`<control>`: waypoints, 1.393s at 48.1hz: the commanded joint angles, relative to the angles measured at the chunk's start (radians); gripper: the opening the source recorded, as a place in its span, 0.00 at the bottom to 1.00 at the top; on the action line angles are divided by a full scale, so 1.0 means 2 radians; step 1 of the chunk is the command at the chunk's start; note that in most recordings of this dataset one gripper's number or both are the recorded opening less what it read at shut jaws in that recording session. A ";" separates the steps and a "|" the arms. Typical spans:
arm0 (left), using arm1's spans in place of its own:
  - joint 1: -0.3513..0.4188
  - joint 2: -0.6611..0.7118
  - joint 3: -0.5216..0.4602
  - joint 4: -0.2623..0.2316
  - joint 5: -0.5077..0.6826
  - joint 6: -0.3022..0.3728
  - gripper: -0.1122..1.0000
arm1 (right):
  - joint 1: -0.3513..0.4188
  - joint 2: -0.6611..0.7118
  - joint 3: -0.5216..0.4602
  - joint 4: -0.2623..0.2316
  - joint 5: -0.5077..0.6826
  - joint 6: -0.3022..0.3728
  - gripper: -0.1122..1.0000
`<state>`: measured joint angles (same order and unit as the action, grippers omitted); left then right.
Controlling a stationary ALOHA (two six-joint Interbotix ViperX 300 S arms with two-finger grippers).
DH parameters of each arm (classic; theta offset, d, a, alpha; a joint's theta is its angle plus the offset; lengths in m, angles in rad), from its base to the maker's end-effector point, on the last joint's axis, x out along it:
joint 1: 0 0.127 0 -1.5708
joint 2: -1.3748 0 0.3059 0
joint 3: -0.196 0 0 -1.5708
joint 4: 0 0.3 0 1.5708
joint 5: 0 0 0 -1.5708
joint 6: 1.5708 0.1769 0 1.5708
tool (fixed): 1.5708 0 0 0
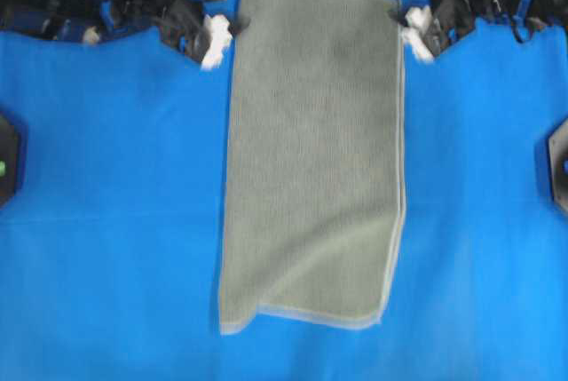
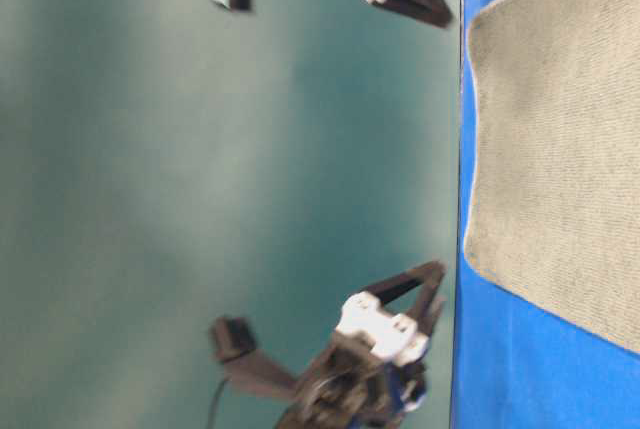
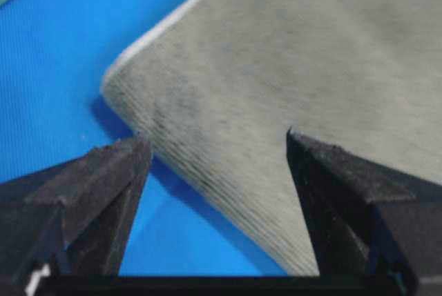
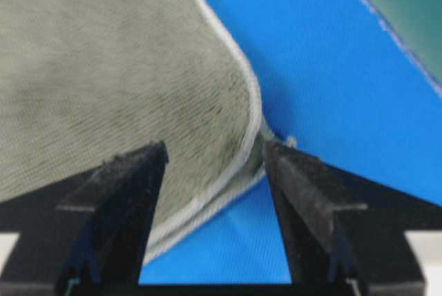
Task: Fold a large towel.
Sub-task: 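Grasp the top corners of the folded strip with both grippers, then lift the top end and fold it down toward the bottom edge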
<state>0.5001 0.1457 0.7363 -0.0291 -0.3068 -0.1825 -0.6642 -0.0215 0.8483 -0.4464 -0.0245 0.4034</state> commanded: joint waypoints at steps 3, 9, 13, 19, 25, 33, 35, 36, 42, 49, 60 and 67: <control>0.009 0.040 -0.031 0.001 -0.007 0.001 0.76 | -0.005 0.039 -0.032 -0.009 -0.004 -0.001 0.65; 0.011 0.075 -0.051 0.001 -0.009 0.001 0.75 | -0.013 0.058 -0.039 -0.015 -0.005 -0.001 0.65; 0.015 0.091 -0.061 0.001 -0.009 0.001 0.73 | -0.019 0.062 -0.041 -0.019 -0.005 -0.001 0.65; 0.025 0.106 -0.074 0.001 -0.010 0.001 0.65 | -0.028 0.065 -0.044 -0.025 -0.005 -0.001 0.65; 0.030 0.113 -0.084 0.001 -0.010 0.001 0.52 | -0.028 0.074 -0.046 -0.035 -0.005 -0.002 0.63; 0.024 0.112 -0.084 0.002 -0.008 0.002 0.29 | -0.027 0.082 -0.042 -0.041 -0.006 -0.003 0.37; 0.022 0.111 -0.084 0.002 -0.008 0.002 0.22 | -0.025 0.081 -0.041 -0.041 -0.006 -0.004 0.26; 0.022 0.110 -0.083 0.001 -0.007 0.002 0.19 | -0.025 0.081 -0.041 -0.043 -0.007 -0.004 0.21; 0.022 0.093 -0.080 0.001 0.000 0.007 0.14 | -0.023 0.071 -0.044 -0.046 -0.002 -0.004 0.13; 0.023 0.039 -0.077 0.001 0.015 0.021 0.14 | -0.024 0.028 -0.046 -0.046 0.013 -0.005 0.13; 0.038 -0.020 -0.084 0.001 0.018 0.087 0.14 | -0.031 -0.043 -0.072 -0.064 0.054 -0.013 0.13; 0.043 -0.049 -0.084 0.001 0.032 0.104 0.14 | -0.031 -0.070 -0.092 -0.068 0.079 -0.015 0.13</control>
<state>0.5829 0.1028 0.5860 -0.0276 -0.2500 0.0199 -0.7210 -0.1135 0.6995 -0.5768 0.1181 0.3743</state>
